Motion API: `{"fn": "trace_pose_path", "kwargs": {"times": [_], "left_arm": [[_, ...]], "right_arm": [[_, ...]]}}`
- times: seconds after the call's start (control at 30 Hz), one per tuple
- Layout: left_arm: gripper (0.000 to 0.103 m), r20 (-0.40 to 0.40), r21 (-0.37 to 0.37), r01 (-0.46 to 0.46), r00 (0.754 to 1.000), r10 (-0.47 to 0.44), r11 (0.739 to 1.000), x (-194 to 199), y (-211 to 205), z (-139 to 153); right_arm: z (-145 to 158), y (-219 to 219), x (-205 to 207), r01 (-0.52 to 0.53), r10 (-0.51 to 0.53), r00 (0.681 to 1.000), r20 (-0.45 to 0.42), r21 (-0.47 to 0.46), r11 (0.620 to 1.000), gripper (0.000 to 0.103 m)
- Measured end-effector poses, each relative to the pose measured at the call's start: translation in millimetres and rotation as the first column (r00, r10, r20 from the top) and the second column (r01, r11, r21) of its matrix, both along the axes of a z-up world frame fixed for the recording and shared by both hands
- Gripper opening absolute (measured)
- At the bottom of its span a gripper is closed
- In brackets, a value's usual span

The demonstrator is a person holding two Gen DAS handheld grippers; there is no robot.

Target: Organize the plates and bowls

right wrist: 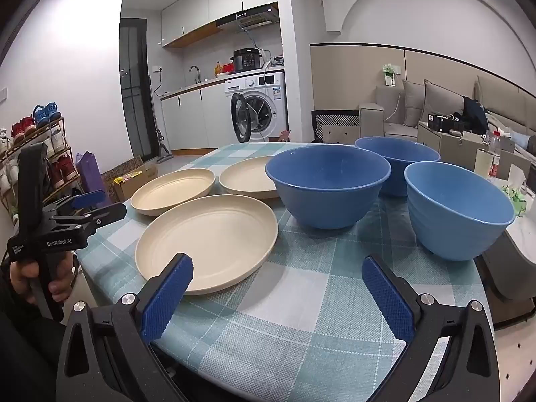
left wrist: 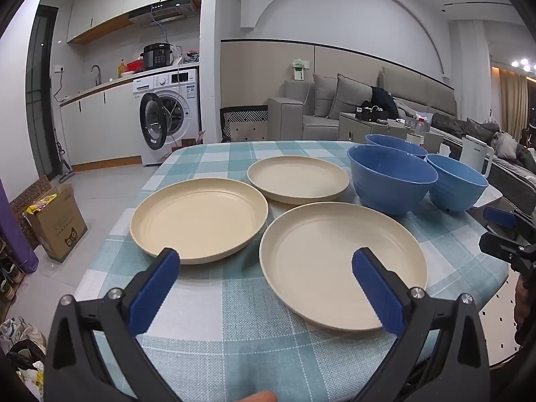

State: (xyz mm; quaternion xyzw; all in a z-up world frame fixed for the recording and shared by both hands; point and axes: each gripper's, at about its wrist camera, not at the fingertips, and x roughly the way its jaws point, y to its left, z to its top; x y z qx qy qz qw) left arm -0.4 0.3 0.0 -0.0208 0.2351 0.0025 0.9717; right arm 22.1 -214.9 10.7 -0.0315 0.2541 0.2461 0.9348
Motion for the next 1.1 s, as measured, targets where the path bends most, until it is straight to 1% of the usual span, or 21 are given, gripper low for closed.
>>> {"fn": "trace_pose_path", "kwargs": {"times": [0.17,0.27,0.43,1.1], "left_arm": [[0.103,-0.003,0.002,0.0,1.0,0.0,1.0,-0.2,1.5,0.4],[0.103,-0.001,0.003,0.008,1.0,-0.008,1.0,-0.3,-4.4,1.2],[0.103,0.001,0.005,0.015,1.0,-0.015,1.0,1.1,-6.8,4.5],[0.103,0.006,0.013,0.02,1.0,-0.02,1.0,-1.8,-2.8,4.1]], "right_arm": [[0.7,0.4,-2.1,0.0,0.0,1.0,0.004,0.0,1.0,0.103],[2.2,0.4,-5.0,-0.001,0.001,1.0,0.009,-0.001,1.0,0.103],[-1.3,2.2,0.7,-0.003,0.003,1.0,0.001,-0.002,1.0,0.103],[1.0,2.4,-2.4,-0.003,0.004,1.0,0.005,-0.011,1.0,0.103]]}}
